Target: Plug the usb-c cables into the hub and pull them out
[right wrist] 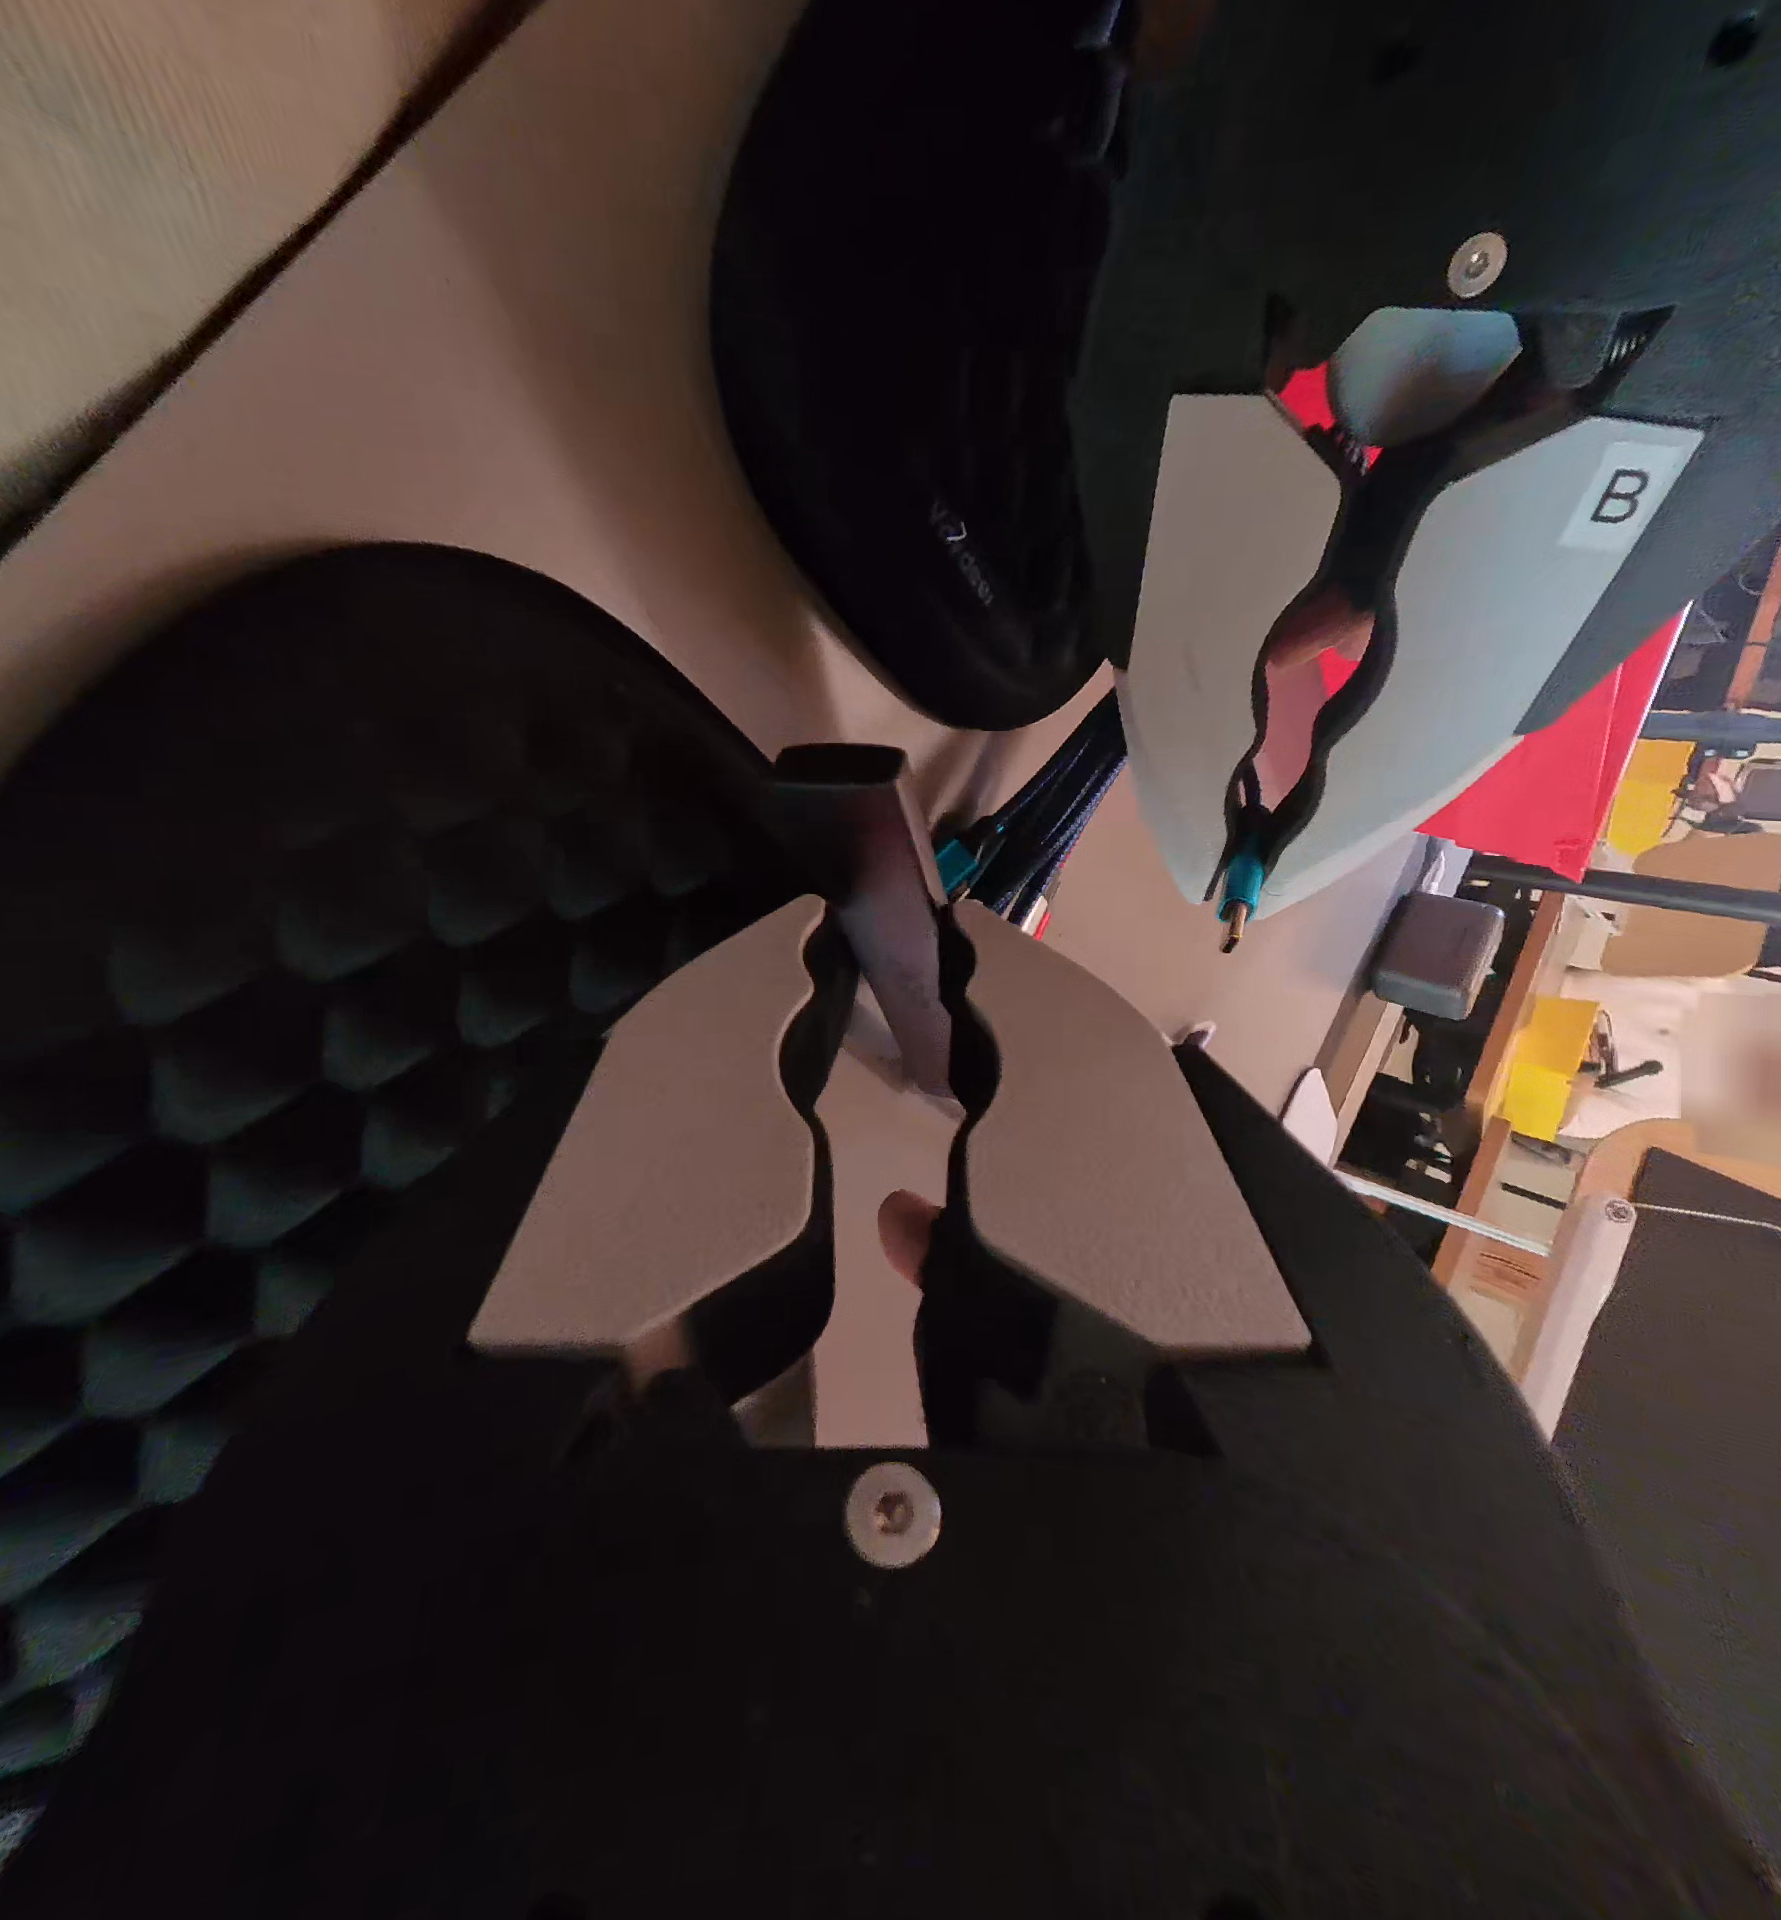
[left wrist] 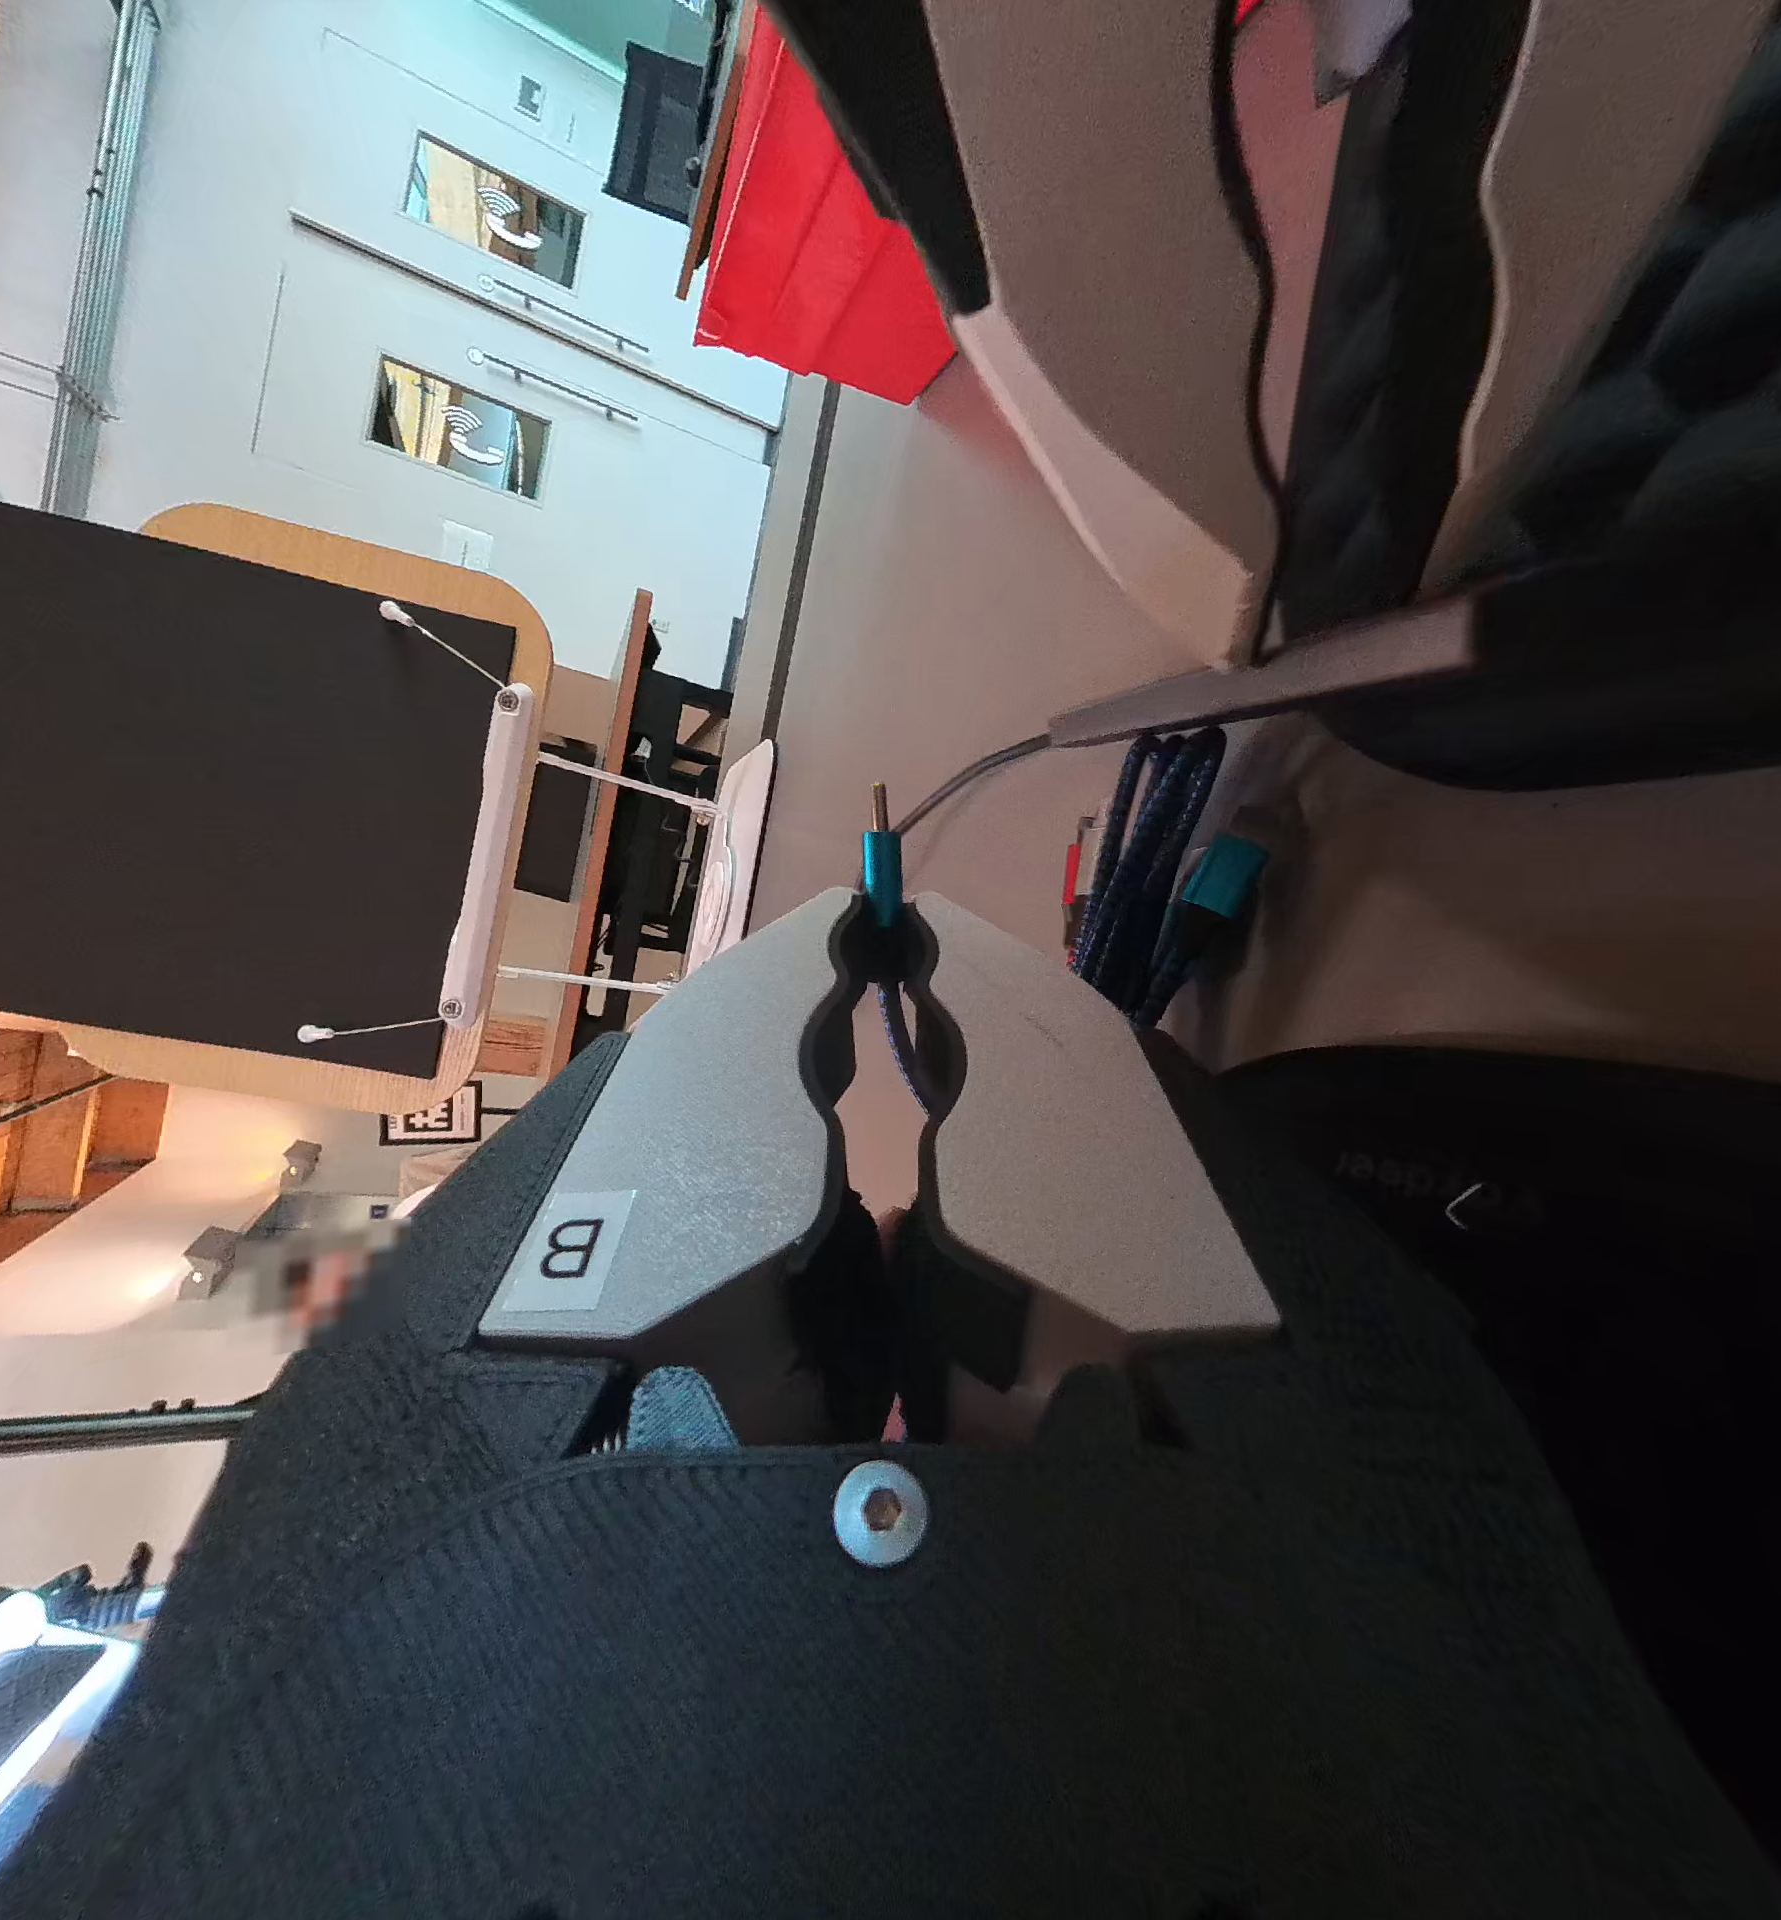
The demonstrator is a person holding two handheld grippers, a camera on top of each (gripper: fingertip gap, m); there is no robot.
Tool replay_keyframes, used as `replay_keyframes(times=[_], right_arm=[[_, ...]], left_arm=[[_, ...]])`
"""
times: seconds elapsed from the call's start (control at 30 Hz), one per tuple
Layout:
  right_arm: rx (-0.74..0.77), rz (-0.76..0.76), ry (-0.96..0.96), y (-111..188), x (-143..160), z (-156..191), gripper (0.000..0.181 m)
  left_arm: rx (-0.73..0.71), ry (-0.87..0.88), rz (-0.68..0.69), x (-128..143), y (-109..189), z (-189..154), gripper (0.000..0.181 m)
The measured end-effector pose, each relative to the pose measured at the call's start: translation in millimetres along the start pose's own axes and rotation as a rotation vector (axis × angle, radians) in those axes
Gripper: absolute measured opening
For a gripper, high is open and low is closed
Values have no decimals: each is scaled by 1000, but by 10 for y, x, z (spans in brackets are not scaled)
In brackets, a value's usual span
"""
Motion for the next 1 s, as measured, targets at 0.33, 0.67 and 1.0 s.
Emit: replay_keyframes(times=[0.33, 0.67, 1.0], right_arm=[[-499, -27, -18, 289, 13, -241, 20], [-793, -106, 193, -156, -113, -127, 28], [-759, -120, 96, -294, -118, -105, 26]], left_arm=[[-35, 106, 41, 89, 2, 92, 4], [21, 199, 34, 132, -8, 38, 4], [25, 190, 53, 179, -23, 28, 4]])
Point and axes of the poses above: each gripper's, where its closed fingertips meet, y back along the fingers, x out of its underside, z = x × y across the jaws, the point moved 1 cm from there along y, back along the fingers, and after that the axes turned 2 degrees about y, right-handed, at the moved point
